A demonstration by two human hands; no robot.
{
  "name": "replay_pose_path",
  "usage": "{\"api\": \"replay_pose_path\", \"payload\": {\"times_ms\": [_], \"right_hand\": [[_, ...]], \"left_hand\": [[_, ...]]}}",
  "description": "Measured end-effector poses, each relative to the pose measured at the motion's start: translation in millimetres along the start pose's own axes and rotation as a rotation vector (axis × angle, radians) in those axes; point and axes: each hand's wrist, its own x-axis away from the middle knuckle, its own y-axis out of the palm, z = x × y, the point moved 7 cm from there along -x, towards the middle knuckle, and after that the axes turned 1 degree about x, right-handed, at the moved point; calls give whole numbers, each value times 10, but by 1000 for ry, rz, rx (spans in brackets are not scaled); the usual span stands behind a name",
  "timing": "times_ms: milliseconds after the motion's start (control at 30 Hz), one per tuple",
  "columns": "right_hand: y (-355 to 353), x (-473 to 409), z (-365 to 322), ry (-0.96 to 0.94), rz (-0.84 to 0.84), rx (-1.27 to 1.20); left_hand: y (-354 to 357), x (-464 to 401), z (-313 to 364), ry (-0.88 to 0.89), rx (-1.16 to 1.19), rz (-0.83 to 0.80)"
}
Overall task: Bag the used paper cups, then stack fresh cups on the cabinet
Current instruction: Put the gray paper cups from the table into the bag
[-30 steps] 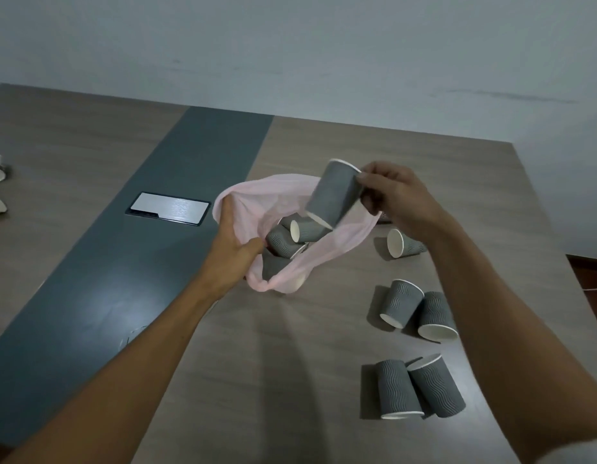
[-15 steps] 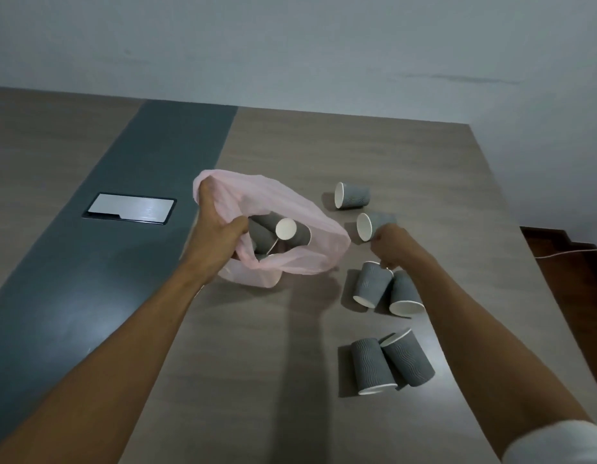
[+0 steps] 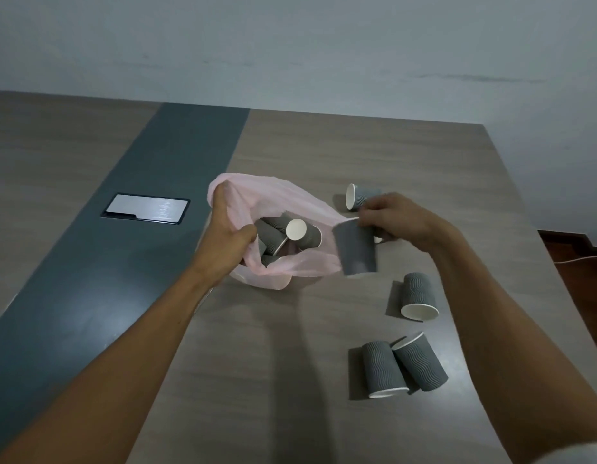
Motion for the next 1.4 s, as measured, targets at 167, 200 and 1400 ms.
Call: {"api": "replay_pose_path", "payload": {"times_ms": [167,200,1400], "right_hand": [[708,-144,-684,-444,53,253],[819,-190,-726,-493,62,334],[1155,-323,-512,-75,174,-202]], "left_hand": [[72,47,71,6,-74,-86],[64,49,92,10,-63,-80],[-65,-54,194,-14,59,-20]]}}
